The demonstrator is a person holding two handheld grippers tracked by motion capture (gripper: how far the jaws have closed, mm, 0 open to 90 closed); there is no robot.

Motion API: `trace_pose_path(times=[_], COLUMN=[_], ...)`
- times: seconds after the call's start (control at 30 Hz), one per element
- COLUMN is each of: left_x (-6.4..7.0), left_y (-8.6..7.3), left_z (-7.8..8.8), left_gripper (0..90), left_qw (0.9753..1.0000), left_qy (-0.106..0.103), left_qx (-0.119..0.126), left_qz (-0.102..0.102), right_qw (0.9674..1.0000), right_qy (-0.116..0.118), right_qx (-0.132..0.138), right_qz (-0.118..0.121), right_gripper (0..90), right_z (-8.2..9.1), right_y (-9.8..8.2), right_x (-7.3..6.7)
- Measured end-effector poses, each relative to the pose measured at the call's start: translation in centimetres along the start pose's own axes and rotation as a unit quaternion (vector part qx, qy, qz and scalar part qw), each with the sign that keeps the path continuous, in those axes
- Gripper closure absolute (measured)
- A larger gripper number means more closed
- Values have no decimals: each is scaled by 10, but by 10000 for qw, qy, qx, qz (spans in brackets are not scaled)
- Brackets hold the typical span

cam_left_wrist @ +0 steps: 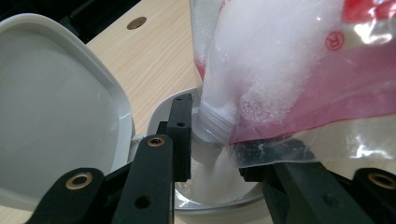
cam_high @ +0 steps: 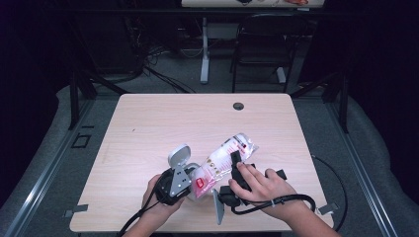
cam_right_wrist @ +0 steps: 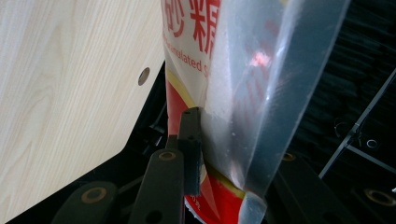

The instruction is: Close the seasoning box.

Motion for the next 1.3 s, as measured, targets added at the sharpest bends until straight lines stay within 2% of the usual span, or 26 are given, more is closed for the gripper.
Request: trace_pose_path(times=[0.1, 0.5, 1.17, 1.23, 1.3], left_x=[1, -2, -3, -2, -2], left_y=[0, 1, 2, 2, 2], left_z=[-1, 0, 0, 0, -1], left_gripper=[714, 713, 713, 713, 713], left_qw=[10000, 10000, 9999, 9998, 9999], left_qy=[10, 21, 2, -20, -24], left_qx=[-3, 44, 92, 100, 80], left_qz=[2, 75, 138, 172, 148], right_qw=[10000, 9996, 9992, 9990, 9984], right_qy=[4, -260, -350, -354, -395], right_qx=[-13, -2, -10, 55, 230], right_qz=[-2, 91, 214, 273, 320], right_gripper=[753, 763, 782, 786, 790], right_z=[0, 4, 12, 12, 10], right_y=[0, 2, 3, 4, 6], right_x=[-1, 5, 12, 13, 14])
Point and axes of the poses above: each handheld gripper's, and its own axes: z roughly backward along the jaws, y roughly out of its top, x roughly to its right, the point moved 8 cm from there along -z, roughly forward along the jaws, and after that the axes turned 2 degrees about -x, right-handed, at the moved point
